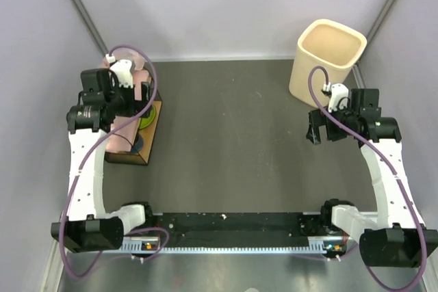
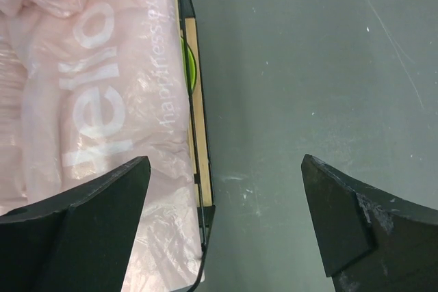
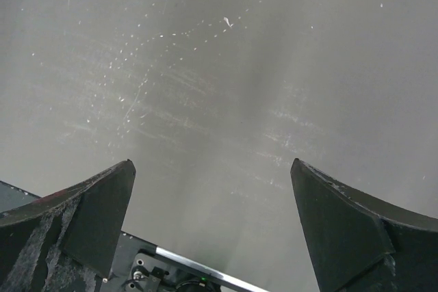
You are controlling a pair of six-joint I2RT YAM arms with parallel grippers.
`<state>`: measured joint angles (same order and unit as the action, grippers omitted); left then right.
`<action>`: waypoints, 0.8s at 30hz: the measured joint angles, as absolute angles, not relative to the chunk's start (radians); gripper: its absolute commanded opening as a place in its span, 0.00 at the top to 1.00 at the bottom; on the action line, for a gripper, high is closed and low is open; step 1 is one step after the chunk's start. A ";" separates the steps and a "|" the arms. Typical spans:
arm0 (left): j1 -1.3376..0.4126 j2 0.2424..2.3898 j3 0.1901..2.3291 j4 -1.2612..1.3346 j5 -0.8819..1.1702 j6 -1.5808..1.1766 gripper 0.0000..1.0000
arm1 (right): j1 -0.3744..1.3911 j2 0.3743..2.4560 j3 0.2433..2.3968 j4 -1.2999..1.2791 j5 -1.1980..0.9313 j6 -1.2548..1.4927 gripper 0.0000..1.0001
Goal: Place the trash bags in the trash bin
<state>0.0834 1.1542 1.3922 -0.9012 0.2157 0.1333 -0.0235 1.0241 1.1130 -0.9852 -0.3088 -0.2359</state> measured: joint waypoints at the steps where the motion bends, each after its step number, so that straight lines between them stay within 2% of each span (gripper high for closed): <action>1: 0.083 1.155 1.399 -0.902 0.215 0.134 0.02 | -0.022 1.026 1.113 -0.985 -0.312 -0.236 0.01; 6: 0.083 1.212 1.536 -0.929 0.190 0.180 0.02 | -0.018 1.036 1.113 -0.981 -0.326 -0.235 0.01; 15: 0.109 1.612 2.088 -1.003 0.167 0.381 0.03 | 0.030 1.096 1.114 -0.966 -0.339 -0.232 0.01; 18: 0.136 1.718 2.151 -1.001 0.168 0.451 0.06 | 0.031 1.112 1.114 -0.965 -0.339 -0.231 0.01; 24: 0.174 1.841 2.138 -0.954 0.192 0.572 0.11 | 0.031 1.147 1.117 -0.965 -0.334 -0.232 0.01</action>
<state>0.1738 1.8412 2.1376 -0.9543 0.1925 0.5720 0.0307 1.1473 1.1172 -0.9646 -0.3336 -0.2317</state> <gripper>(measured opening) 0.916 0.988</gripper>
